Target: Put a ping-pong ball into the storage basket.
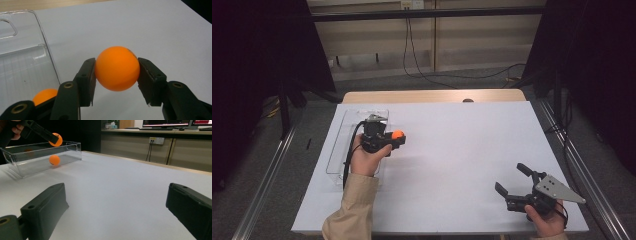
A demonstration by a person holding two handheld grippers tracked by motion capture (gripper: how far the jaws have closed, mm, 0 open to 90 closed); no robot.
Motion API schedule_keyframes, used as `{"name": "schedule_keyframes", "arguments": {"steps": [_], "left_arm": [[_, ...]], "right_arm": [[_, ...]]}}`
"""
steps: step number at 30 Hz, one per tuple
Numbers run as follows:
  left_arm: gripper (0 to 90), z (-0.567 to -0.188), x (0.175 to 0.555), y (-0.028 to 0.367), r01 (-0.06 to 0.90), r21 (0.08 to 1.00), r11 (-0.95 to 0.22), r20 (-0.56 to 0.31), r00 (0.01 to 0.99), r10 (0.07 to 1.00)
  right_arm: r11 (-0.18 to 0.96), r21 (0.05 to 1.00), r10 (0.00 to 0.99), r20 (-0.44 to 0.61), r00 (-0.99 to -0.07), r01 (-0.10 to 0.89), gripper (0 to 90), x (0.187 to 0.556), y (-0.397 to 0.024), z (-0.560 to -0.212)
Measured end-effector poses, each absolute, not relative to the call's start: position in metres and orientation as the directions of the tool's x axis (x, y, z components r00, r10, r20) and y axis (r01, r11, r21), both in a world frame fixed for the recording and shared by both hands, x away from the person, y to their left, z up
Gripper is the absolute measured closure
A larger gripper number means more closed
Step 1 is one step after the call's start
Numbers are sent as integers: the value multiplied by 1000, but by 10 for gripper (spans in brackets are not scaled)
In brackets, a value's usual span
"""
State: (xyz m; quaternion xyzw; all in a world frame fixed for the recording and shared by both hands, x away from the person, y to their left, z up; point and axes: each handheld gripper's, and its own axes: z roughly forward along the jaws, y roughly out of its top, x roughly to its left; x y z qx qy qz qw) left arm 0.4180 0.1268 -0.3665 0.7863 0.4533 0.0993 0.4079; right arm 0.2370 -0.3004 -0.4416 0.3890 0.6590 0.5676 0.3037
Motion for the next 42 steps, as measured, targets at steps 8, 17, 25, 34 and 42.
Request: {"name": "schedule_keyframes", "arguments": {"steps": [8,17,25,34,42], "left_arm": [[509,-367,419,130,639,723,-263,-213,568,795],[509,-365,419,134,635,729,-254,-211,562,800],[509,-364,419,139,639,729,-244,-218,555,803],[509,-363,419,141,636,732,-242,-212,552,806],[509,-362,420,144,635,735,-237,-207,544,813]], "right_arm": [[53,984,858,42,-513,168,27,237,-301,-442],[52,984,857,42,-513,168,27,237,-301,-441],[48,984,858,46,-511,169,27,237,-300,-441],[51,984,858,43,-512,168,27,237,-301,-441],[51,984,858,43,-511,169,27,237,-301,-441]]}}
